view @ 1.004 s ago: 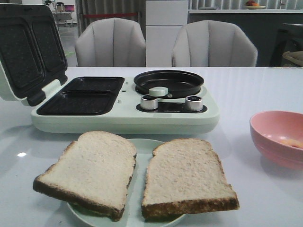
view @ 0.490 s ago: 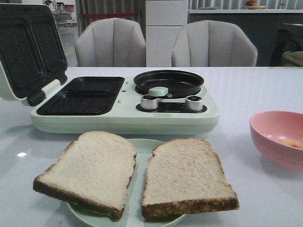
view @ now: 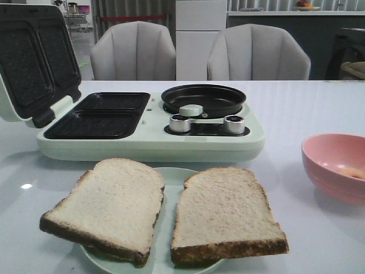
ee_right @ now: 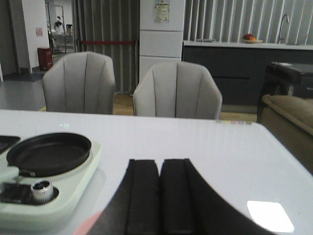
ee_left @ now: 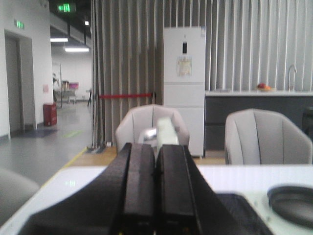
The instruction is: Make breakfast with bread and shrimp
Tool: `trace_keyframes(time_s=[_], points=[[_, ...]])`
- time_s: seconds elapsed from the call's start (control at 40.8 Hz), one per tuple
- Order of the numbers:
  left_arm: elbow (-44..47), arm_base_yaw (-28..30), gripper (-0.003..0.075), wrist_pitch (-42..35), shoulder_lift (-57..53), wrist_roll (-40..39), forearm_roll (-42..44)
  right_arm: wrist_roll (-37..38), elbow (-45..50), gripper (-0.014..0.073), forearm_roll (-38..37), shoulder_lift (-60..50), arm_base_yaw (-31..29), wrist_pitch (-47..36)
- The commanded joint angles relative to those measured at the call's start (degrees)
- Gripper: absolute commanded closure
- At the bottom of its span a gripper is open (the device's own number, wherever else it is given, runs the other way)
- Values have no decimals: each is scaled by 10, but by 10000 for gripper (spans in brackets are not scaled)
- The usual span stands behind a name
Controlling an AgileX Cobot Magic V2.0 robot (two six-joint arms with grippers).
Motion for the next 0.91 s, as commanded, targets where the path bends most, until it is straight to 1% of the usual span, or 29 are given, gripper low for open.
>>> trace_keyframes(time_s=[0.0, 0.122, 0.245, 0.318, 0.392, 0.539, 0.637, 0.881], points=[[-92, -1, 619, 10, 5, -5, -5, -4, -91, 559, 0, 23, -1, 4], [-184, -1, 619, 84, 39, -5, -4, -4, -174, 559, 0, 76, -1, 60], [-272, -1, 619, 183, 94, -5, 0, -4, -237, 559, 0, 132, -1, 120], [-309, -1, 619, 243, 126, -5, 0, -4, -254, 559, 0, 161, -1, 146], [-321, -1, 619, 284, 157, -5, 0, -4, -254, 559, 0, 189, -1, 160], [-313, -1, 619, 330, 200, -5, 0, -4, -254, 559, 0, 243, -1, 222], [-303, -1, 619, 340, 223, -5, 0, -4, -253, 559, 0, 278, -1, 255], [-291, -1, 619, 339, 258, -5, -11, -4, -253, 559, 0, 351, -1, 269]])
